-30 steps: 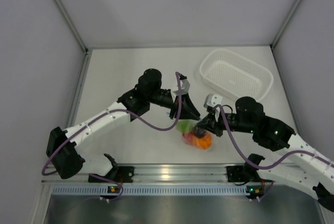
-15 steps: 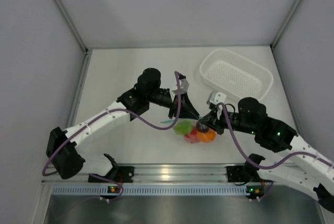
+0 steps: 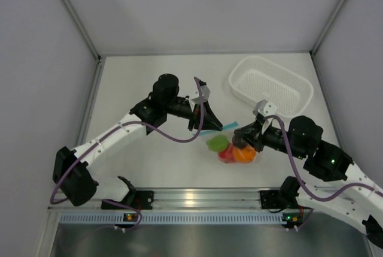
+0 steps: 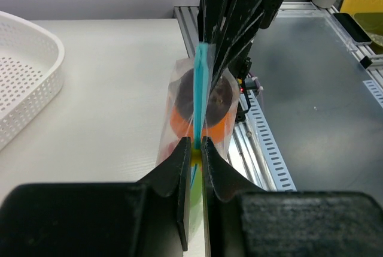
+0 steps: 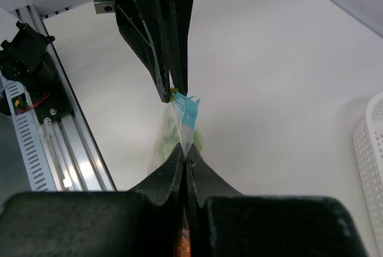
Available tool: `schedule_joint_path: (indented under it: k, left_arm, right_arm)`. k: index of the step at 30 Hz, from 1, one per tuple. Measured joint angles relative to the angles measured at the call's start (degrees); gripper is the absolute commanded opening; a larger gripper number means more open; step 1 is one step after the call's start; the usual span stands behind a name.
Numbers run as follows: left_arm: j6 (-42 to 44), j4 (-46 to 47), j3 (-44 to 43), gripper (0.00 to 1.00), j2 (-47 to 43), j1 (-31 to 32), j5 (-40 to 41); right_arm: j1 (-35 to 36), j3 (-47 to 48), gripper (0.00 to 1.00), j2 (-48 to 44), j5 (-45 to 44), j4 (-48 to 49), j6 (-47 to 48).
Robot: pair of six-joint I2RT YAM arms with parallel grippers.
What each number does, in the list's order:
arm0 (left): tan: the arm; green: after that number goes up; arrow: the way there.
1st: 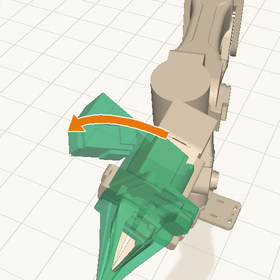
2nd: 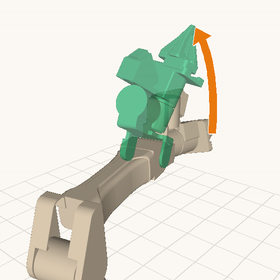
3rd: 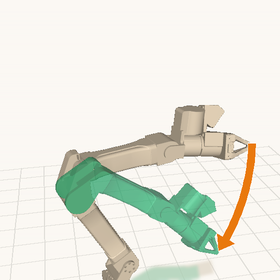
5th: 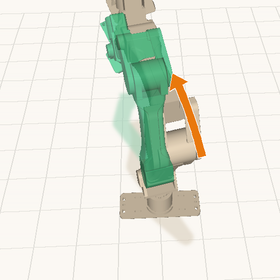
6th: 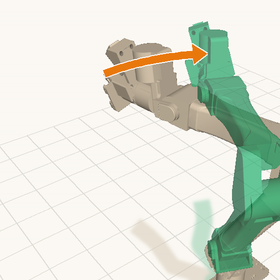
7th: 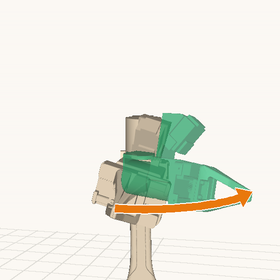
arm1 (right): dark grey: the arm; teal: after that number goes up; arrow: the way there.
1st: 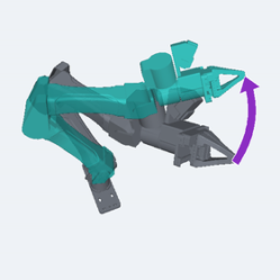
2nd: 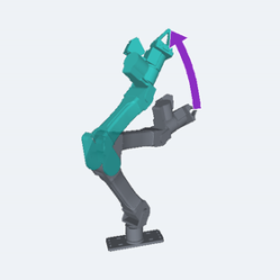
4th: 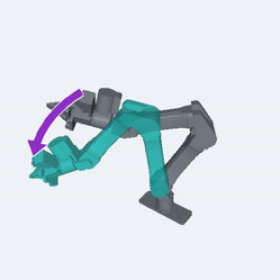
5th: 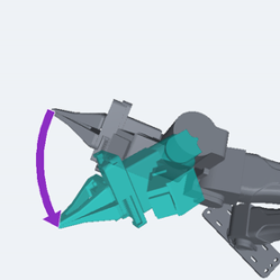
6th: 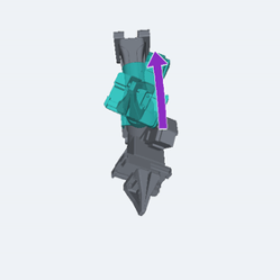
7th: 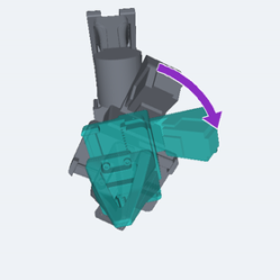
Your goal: Open the zip-top bag and remove the fake food
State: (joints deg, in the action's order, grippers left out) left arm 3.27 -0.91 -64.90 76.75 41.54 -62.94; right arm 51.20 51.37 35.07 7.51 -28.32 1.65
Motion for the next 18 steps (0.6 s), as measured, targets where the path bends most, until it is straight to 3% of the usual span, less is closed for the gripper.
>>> schedule_joint_path:
  k: [18]
  left_arm:
    - [1.6,-2.2,6.1,0.00,-1.9,-10.7,-3.7]
  right_arm:
    - [0.0,3.0,0.00,-5.9,-12.6,-2.6,-0.9]
